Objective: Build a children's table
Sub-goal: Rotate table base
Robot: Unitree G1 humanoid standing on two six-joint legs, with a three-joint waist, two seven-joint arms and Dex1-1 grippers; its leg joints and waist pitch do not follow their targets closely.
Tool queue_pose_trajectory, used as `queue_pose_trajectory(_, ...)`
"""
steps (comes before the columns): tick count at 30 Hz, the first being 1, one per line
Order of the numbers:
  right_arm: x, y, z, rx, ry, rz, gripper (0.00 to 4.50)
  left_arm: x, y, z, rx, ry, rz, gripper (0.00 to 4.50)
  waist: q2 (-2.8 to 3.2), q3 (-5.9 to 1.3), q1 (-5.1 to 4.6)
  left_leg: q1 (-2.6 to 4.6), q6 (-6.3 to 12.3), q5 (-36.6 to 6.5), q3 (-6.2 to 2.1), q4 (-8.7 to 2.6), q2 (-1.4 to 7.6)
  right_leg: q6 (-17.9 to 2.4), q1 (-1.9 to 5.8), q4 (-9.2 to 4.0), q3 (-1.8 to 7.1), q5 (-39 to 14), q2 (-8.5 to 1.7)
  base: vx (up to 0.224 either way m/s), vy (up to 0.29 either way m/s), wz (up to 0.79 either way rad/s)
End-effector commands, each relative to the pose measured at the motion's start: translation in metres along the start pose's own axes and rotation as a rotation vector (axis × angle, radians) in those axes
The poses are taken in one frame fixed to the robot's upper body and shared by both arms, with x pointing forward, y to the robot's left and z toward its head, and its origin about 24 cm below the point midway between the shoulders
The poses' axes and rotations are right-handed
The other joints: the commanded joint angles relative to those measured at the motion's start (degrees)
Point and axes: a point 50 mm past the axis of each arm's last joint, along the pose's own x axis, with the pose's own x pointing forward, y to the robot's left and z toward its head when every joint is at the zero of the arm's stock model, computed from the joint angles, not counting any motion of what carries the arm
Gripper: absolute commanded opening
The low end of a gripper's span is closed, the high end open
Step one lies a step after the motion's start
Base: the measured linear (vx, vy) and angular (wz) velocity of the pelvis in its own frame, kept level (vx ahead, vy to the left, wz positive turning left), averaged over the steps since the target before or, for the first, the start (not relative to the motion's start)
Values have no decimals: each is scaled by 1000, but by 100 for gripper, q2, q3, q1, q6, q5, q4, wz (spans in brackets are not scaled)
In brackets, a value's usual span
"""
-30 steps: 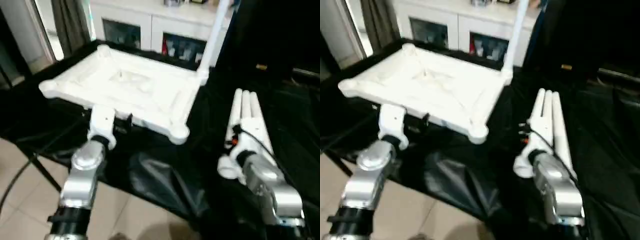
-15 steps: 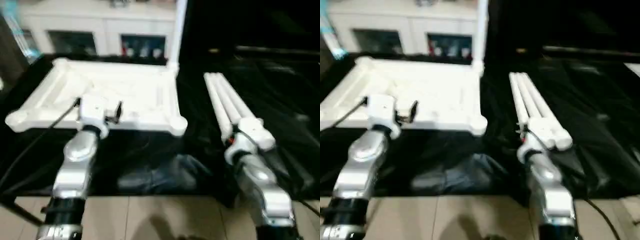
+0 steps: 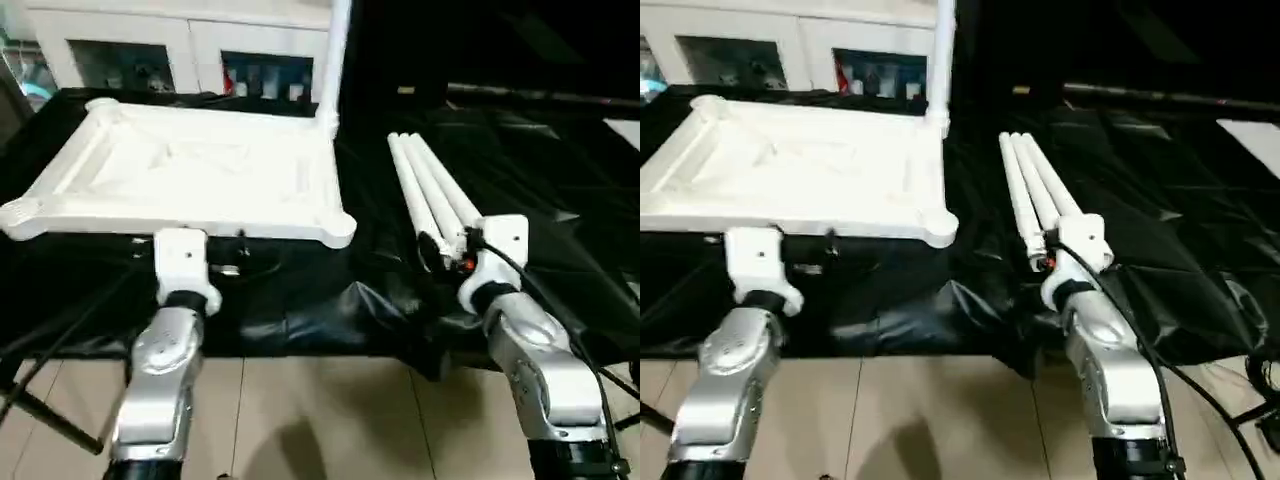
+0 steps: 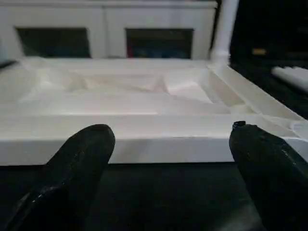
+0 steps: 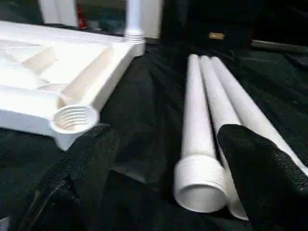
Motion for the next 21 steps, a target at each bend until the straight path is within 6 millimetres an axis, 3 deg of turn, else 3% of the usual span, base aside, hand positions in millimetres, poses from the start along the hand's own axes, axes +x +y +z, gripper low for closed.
queue_pose_trajectory(1,0,-1,0,-26,11,15,376,0,-3,4,31,-6,7,447,87,-190,-35,138,-123,-1670,-86,-526,351,-443,162,-620,168,-1605,-231,0,0,0)
queue_pose_trajectory(2,0,0,0,-32,14,29,376,1,-4,5,26,-6,6,447,157,-154,-105,279,-129,-2129,-242,-661,566,-580,125,-589,59,-1421,-125,0,0,0)
queue_pose_trajectory(3,0,1,1,-28,14,32,376,3,-5,6,25,-8,6,447,222,-149,-133,350,-88,-2343,-343,-762,756,-707,114,-525,-1,-1272,-128,0,0,0)
queue_pose_trajectory(4,1,2,2,-21,13,34,376,4,-6,7,24,-11,3,447,278,-162,-159,384,-25,-2423,-445,-877,977,-833,119,-379,-58,-965,-149,0,0,0)
queue_pose_trajectory(5,2,3,3,-36,10,23,376,6,-8,9,12,-8,-4,447,340,-261,-216,189,805,-2352,-945,-982,793,-1226,252,-9,-254,-533,-107,-28,-73,23)
queue_pose_trajectory(6,2,3,3,-38,9,22,376,7,-8,9,11,-7,-6,447,356,-230,-234,186,1086,-2370,-1070,-982,735,-1500,198,20,-261,-623,-111,-23,-120,38)
queue_pose_trajectory(7,2,2,3,-35,6,1,376,8,-10,11,14,-18,-15,447,315,-226,-259,-11,1376,-2244,-1133,-949,472,-2049,355,-68,-268,-841,-185,-23,-120,38)
queue_pose_trajectory(8,2,1,3,-32,4,-14,376,9,-10,13,17,-27,-22,447,231,-239,-264,-175,1337,-1974,-1198,-832,174,-2508,458,-226,-277,-1118,-235,-38,-158,46)
queue_pose_trajectory(9,2,1,4,-11,3,-23,376,10,-10,13,13,-19,-17,447,193,-237,-227,-308,1167,-1834,-1168,-717,-1,-2611,517,-344,-295,-1525,-278,-22,-183,39)
queue_pose_trajectory(10,2,0,4,2,3,-28,376,10,-10,13,10,-13,-14,447,82,-303,-192,-83,852,-1481,-679,-110,-116,-2923,420,-813,-76,-1615,-484,-22,-183,39)
queue_pose_trajectory(11,0,0,4,13,1,-36,376,14,-8,12,-5,17,-19,447,30,-301,73,-280,802,-909,-17,957,-415,-2773,528,-1078,14,-1903,-717,-4,-190,15)
queue_pose_trajectory(12,0,0,4,13,1,-36,376,14,-8,12,-5,17,-19,447,-28,-266,130,-333,798,-834,38,944,-399,-2284,529,-1022,129,-1869,-712,-3,-173,-4)
queue_pose_trajectory(13,-1,1,1,11,4,-30,376,17,-7,9,0,36,-40,447,24,-196,180,-361,799,-542,20,684,-313,-1276,600,-977,127,-1728,-750,-3,-173,-4)
queue_pose_trajectory(14,-1,2,0,10,7,-28,376,17,-8,9,4,31,-55,447,100,-229,243,-224,981,-355,-35,241,-195,-281,614,-950,95,-1237,-653,4,-148,3)
queue_pose_trajectory(15,-2,3,0,9,8,-21,376,16,-10,10,1,20,-85,447,252,-255,276,-101,1076,-316,-113,22,-15,98,608,-953,40,-963,-670,-9,-122,3)
queue_pose_trajectory(16,-3,5,0,13,6,-14,376,16,-12,12,-11,14,-113,447,344,-355,223,-14,1524,119,-531,-198,620,630,590,-629,-72,-63,-629,-9,-122,3)
queue_pose_trajectory(17,-3,7,2,21,2,-4,376,16,-14,15,-21,11,-129,447,386,-396,170,343,2134,75,-854,-374,1338,644,265,-113,38,179,-796,30,-122,-6)
queue_pose_trajectory(18,-3,7,2,21,2,-4,376,16,-14,15,-21,11,-129,447,361,-357,127,520,2215,-315,-882,-451,1419,437,92,90,188,-39,-895,54,-130,11)
queue_pose_trajectory(19,-3,9,4,31,-3,5,376,16,-16,18,-22,8,-145,447,265,-177,144,545,1723,-1141,-482,-361,908,-114,-22,-157,397,-221,-889,54,-130,11)
queue_pose_trajectory(20,-3,9,4,32,-3,7,376,16,-17,19,-16,8,-149,447,173,-79,199,373,1234,-1771,-159,-258,411,-237,182,-521,488,-1015,-901,42,-104,22)
queue_pose_trajectory(21,-2,11,1,25,6,14,376,15,-16,19,-15,11,-152,447,134,22,404,301,815,-1424,77,189,-66,-129,463,-970,623,-3769,-969,22,-93,9)
